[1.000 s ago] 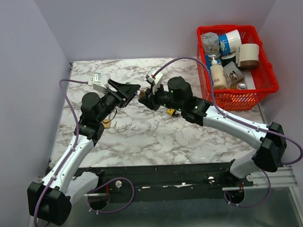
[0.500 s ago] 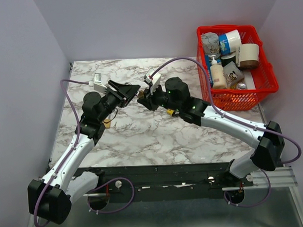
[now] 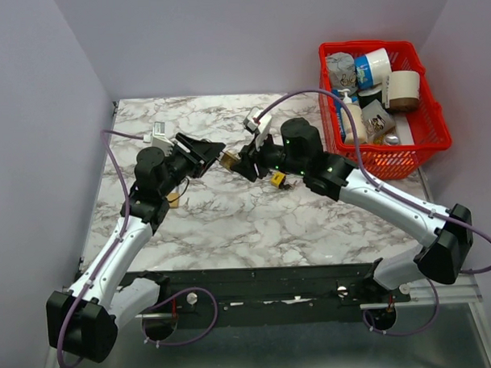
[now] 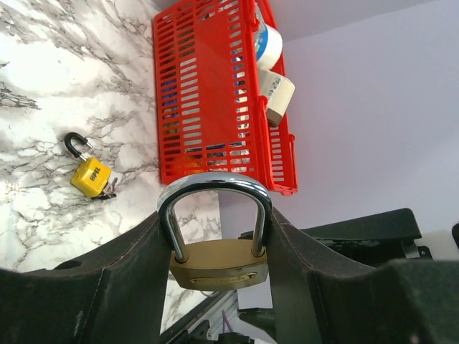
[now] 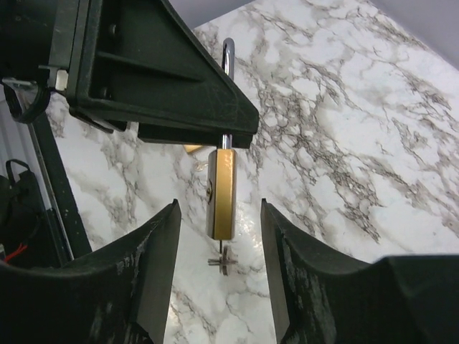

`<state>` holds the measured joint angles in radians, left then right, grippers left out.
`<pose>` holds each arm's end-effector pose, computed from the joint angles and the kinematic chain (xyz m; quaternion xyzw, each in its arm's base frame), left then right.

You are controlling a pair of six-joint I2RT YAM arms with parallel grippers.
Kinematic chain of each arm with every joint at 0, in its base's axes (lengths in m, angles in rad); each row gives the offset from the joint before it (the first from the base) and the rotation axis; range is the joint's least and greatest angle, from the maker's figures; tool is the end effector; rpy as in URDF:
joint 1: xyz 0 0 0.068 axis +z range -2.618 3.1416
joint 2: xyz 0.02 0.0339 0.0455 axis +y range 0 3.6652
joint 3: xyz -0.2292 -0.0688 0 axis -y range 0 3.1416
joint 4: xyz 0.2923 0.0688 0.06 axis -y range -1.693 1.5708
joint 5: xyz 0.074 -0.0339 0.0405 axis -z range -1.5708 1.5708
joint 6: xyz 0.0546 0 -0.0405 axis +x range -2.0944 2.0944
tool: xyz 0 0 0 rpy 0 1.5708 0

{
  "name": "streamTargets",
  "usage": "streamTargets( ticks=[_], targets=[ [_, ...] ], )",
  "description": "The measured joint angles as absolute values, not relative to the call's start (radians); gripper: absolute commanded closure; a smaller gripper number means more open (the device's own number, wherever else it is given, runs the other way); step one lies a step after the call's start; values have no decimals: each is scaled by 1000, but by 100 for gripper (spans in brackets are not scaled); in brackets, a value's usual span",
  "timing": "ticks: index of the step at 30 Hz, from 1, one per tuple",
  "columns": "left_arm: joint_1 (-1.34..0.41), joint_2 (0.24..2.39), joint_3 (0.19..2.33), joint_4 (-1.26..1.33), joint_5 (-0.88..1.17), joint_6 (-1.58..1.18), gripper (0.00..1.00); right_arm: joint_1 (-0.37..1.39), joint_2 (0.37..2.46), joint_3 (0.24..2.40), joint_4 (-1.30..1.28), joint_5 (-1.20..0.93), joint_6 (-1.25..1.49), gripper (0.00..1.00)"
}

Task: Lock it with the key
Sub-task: Lock the lock.

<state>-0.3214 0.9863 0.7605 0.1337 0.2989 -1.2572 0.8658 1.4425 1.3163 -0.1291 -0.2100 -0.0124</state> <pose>0.2962 -0.1155 0.2861 -0.2400 0.6974 -0.5505 0.3912 0.2580 0.3208 0.3314 -0.3926 0.6851 0.3271 0.5191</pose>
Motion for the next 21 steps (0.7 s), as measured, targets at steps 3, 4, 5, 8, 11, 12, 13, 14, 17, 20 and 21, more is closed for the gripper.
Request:
streamTargets(
  ticks=[3, 4, 5, 8, 11, 12, 13, 14, 17, 20, 21],
  targets=[
    [-321, 996, 773, 124, 300, -1257, 100, 852, 1414, 1299, -160, -226, -27, 53],
    [-321, 998, 776, 125, 300, -1256, 100, 849, 1405, 1291, -167, -227, -31, 53],
    [-321, 999, 778, 124, 300, -1256, 100, 849, 1396, 1283, -175, -228, -36, 53],
    [-321, 999, 778, 125, 300, -1257, 100, 849, 1380, 1263, -194, -235, -47, 55],
    [-321, 999, 779, 125, 300, -1257, 100, 849, 1380, 1258, -213, -239, -54, 60],
    [-321, 999, 779, 125, 300, -1257, 100, 849, 1380, 1258, -220, -239, -55, 61],
    [-321, 999, 779, 125, 300, -1256, 100, 849, 1380, 1258, -224, -240, -55, 61],
    [-321, 999, 779, 125, 300, -1256, 100, 849, 1380, 1258, -226, -240, -55, 62],
    [-321, 999, 779, 125, 300, -1256, 100, 849, 1384, 1258, -228, -241, -54, 63],
    [-321, 999, 779, 125, 300, -1256, 100, 849, 1393, 1261, -229, -241, -54, 64],
    [-321, 999, 779, 125, 300, -1257, 100, 849, 1396, 1262, -230, -241, -54, 65]
  ],
)
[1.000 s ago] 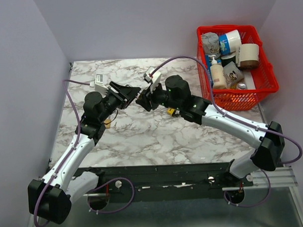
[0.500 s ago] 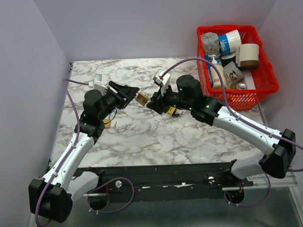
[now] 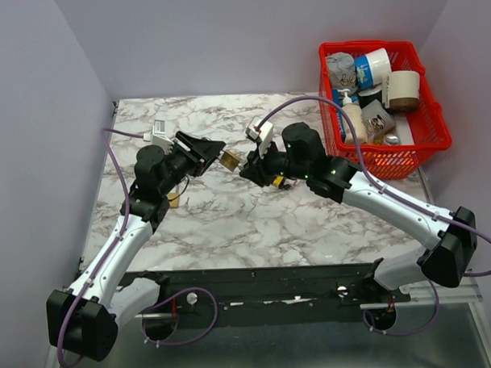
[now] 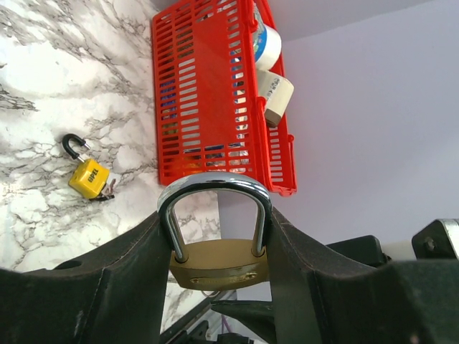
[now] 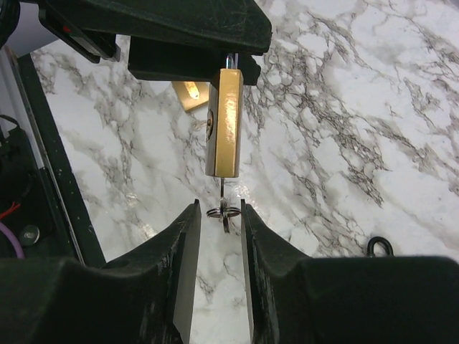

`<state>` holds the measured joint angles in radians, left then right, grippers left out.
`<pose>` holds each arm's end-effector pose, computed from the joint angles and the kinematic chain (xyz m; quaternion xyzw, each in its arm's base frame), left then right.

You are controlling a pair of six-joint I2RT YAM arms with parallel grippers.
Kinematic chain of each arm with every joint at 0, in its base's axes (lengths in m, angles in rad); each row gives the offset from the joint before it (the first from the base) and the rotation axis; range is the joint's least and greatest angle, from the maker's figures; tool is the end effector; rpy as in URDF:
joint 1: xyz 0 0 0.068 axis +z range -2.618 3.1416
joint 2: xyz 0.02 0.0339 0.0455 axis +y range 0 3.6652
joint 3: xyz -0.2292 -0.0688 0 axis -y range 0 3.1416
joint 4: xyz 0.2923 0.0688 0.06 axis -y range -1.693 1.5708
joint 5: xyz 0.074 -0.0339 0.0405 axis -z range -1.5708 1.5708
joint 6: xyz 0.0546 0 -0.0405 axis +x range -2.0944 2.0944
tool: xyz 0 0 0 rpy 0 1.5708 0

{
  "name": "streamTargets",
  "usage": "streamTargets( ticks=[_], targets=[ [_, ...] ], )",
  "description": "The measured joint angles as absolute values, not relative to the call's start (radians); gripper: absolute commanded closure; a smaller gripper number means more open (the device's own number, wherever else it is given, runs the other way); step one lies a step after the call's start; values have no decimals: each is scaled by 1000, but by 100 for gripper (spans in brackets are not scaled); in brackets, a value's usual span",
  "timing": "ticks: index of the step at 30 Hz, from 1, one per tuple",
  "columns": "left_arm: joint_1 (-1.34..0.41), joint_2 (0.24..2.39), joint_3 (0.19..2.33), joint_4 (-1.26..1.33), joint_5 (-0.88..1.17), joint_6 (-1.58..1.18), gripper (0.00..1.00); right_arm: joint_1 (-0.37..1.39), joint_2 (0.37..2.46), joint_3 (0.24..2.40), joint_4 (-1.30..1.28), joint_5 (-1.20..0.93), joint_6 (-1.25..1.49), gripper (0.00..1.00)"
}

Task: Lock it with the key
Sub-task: Lock the lock.

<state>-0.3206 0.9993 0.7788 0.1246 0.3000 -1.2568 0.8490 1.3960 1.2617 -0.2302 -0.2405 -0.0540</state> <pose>0.2986 -0.1161 0.2888 -0.2405 0.6985 -0.5496 0.3901 0.2522 0.3062 0.3142 -0.4180 0.7060 0.3091 0.4810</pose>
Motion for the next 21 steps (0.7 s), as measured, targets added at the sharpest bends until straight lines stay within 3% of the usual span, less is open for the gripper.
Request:
streamTargets(
  ticks=[2, 4, 7, 21],
  targets=[
    [-321, 999, 779, 125, 300, -1257, 100, 849, 1403, 1268, -231, -241, -54, 75],
    [-321, 999, 779, 125, 300, -1257, 100, 849, 1409, 1275, -231, -243, -54, 79],
    [-320, 999, 779, 124, 299, -1256, 100, 849, 1416, 1286, -231, -250, -54, 99],
    [-307, 1011, 785, 104, 299, -1244, 100, 847, 1414, 1277, -227, -253, -62, 99]
  ],
)
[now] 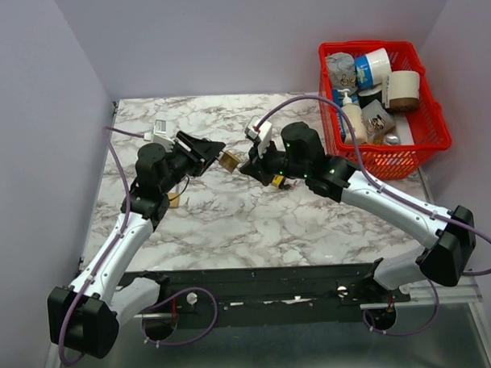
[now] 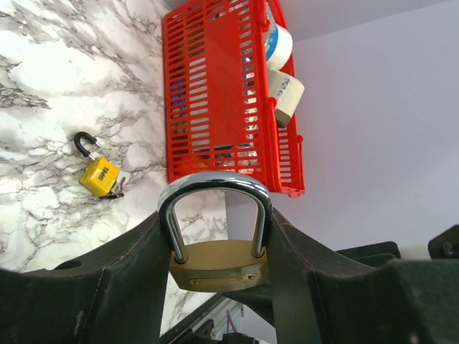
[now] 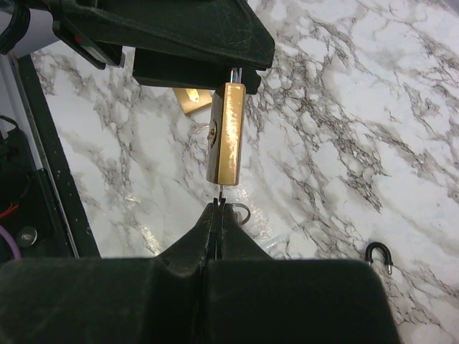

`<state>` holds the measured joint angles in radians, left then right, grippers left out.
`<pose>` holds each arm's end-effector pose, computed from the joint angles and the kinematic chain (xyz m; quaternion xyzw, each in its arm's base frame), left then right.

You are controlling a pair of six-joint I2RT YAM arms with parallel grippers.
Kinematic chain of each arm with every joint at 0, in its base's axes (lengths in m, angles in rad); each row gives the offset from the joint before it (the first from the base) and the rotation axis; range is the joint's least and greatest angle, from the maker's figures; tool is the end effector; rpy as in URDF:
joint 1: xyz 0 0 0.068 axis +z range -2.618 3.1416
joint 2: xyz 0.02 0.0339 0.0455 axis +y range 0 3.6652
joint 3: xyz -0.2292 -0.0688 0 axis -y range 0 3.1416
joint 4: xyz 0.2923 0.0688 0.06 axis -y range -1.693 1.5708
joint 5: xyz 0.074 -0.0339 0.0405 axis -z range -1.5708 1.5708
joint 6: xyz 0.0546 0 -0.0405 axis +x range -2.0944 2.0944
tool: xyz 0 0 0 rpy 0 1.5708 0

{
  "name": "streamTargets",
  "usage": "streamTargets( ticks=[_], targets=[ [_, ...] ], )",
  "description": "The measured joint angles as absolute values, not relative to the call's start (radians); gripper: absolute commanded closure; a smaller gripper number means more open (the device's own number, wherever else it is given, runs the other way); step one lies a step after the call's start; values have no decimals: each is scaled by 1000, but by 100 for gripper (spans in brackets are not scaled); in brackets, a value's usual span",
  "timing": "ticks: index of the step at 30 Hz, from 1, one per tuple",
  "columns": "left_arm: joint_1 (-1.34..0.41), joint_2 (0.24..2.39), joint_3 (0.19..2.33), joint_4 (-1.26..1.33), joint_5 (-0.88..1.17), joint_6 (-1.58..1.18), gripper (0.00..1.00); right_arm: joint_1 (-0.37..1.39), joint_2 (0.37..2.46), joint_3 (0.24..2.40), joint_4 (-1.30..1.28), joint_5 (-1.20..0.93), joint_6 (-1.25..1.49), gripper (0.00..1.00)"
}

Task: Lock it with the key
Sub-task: Lock the lock, then place the lock at the center of the board.

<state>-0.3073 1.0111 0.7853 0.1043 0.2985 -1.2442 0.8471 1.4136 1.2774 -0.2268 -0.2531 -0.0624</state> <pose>0.3019 -0.1127 0.2855 -0.2463 0.7051 -0.5385 0.3900 0.2549 0.3091 0.3146 -0.4230 0.7021 0.3114 0.4808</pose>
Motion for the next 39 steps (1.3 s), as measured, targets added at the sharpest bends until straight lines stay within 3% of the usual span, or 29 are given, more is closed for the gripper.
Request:
streamTargets(
  ticks=[11, 22, 31, 39],
  targets=[
    [-298, 1059, 824, 57, 326, -1238, 100, 842, 1375, 1192, -151, -251, -51, 99],
    [-220, 1060, 844, 27, 250, -1184, 100, 845, 1325, 1105, -235, -279, 1, 99],
    [-218, 1162, 1058, -397, 263, -673, 100, 797, 1333, 1115, -263, -304, 133, 99],
    [-218, 1333, 1027, -681, 263, -347, 100, 769, 1398, 1139, -267, -384, 236, 99]
  ],
)
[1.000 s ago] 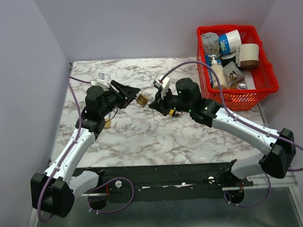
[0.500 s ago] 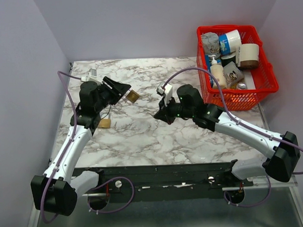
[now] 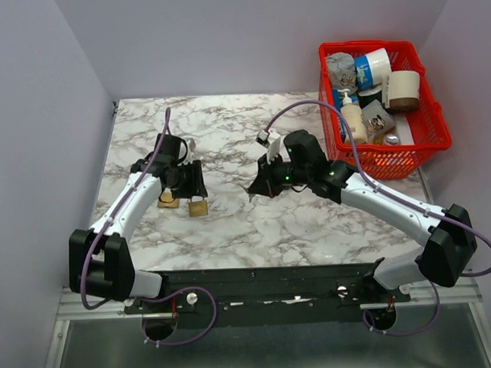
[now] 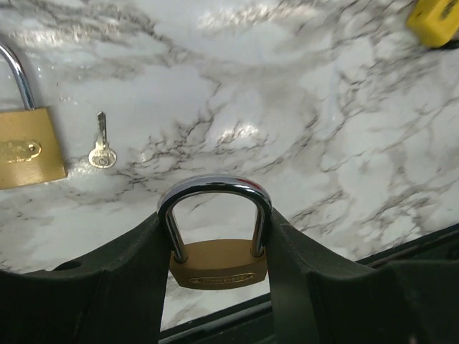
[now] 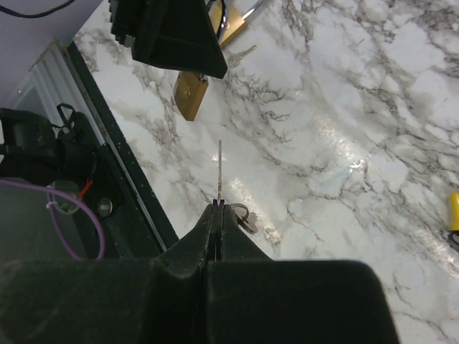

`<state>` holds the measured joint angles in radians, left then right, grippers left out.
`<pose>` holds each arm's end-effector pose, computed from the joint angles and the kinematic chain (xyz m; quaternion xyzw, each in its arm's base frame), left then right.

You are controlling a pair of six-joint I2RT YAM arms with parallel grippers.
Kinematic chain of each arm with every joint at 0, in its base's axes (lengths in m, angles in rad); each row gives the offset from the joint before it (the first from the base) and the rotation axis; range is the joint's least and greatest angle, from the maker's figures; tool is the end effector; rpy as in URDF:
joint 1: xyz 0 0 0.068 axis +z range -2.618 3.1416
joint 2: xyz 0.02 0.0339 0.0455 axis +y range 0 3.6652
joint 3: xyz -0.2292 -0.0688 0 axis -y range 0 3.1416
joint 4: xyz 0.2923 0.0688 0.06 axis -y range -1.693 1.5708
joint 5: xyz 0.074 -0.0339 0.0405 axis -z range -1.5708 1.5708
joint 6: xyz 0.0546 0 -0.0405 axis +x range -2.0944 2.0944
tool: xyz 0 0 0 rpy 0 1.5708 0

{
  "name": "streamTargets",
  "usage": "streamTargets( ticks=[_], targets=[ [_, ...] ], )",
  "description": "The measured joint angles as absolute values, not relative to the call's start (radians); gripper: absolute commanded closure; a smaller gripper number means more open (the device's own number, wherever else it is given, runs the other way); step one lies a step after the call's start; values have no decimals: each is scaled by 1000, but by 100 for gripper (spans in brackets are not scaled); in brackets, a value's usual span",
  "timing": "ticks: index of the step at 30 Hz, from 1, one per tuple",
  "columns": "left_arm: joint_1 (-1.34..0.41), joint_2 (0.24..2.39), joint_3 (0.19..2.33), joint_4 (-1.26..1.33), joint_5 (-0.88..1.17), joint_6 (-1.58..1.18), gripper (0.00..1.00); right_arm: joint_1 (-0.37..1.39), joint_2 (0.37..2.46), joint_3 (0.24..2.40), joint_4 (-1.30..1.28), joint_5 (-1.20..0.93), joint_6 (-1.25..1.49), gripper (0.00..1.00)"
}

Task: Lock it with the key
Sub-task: Place the lock at the center of the board.

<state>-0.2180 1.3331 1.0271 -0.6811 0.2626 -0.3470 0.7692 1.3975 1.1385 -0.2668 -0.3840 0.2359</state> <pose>0.3217 -0.0858 0.1997 -0.0236 0.9499 -0.1999 0.2390 0.2632 0.2833 0.2599 -0.3160 0.7955 0.3809 0.3497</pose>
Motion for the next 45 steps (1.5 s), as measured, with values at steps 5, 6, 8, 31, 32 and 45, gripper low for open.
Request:
streamTargets(
  ticks=[5, 6, 8, 31, 32, 45],
  targets=[
    [-218, 1456, 1024, -724, 261, -268, 100, 769, 1441, 1139, -266, -450, 286, 99],
    [-221, 1473, 1024, -723, 261, -263, 100, 770, 1449, 1139, -265, -461, 297, 99],
    [-224, 1514, 1028, -721, 260, -258, 100, 770, 1465, 1139, -262, -476, 313, 99],
    [-231, 1822, 1191, -653, 193, -345, 94, 769, 1778, 1156, -119, -614, 620, 99],
    [-231, 1824, 1194, -653, 192, -347, 89, 770, 1801, 1159, -117, -615, 636, 99],
    [-231, 1852, 1230, -674, 165, -356, 19, 770, 1896, 1188, -77, -603, 765, 99]
  ],
)
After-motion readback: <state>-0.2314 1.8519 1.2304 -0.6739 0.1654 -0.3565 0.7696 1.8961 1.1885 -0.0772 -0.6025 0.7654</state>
